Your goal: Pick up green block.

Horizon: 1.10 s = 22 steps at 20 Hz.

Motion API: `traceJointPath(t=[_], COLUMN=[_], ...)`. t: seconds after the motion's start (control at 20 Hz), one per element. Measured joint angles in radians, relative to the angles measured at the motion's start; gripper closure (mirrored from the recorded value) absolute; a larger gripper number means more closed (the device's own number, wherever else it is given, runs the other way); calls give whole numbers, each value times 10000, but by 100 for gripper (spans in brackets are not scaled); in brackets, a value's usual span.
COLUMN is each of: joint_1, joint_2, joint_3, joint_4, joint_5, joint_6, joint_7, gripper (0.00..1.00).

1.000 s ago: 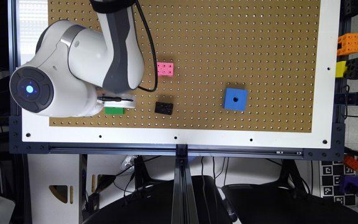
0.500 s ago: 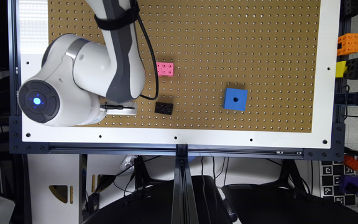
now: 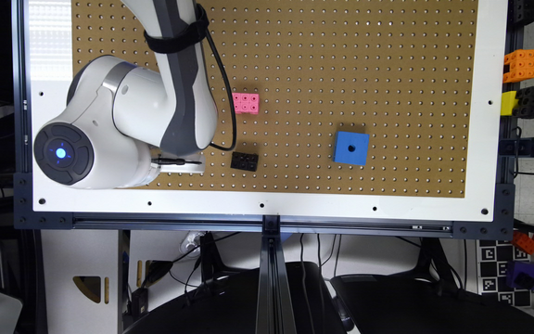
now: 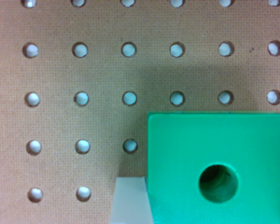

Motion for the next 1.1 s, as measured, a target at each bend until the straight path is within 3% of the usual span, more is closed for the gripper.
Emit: traceJointPath(t=[0.4,0.8,1.1], joint_1=[-3,-4,-4], joint_2=[-106,-720,-1621], joint_3=[-1,-1,0], joint_4=[-1,0,1], joint_5=[0,0,0], joint_6=[-150,-840,-1760], joint_7=[0,0,0], gripper=[100,100,100])
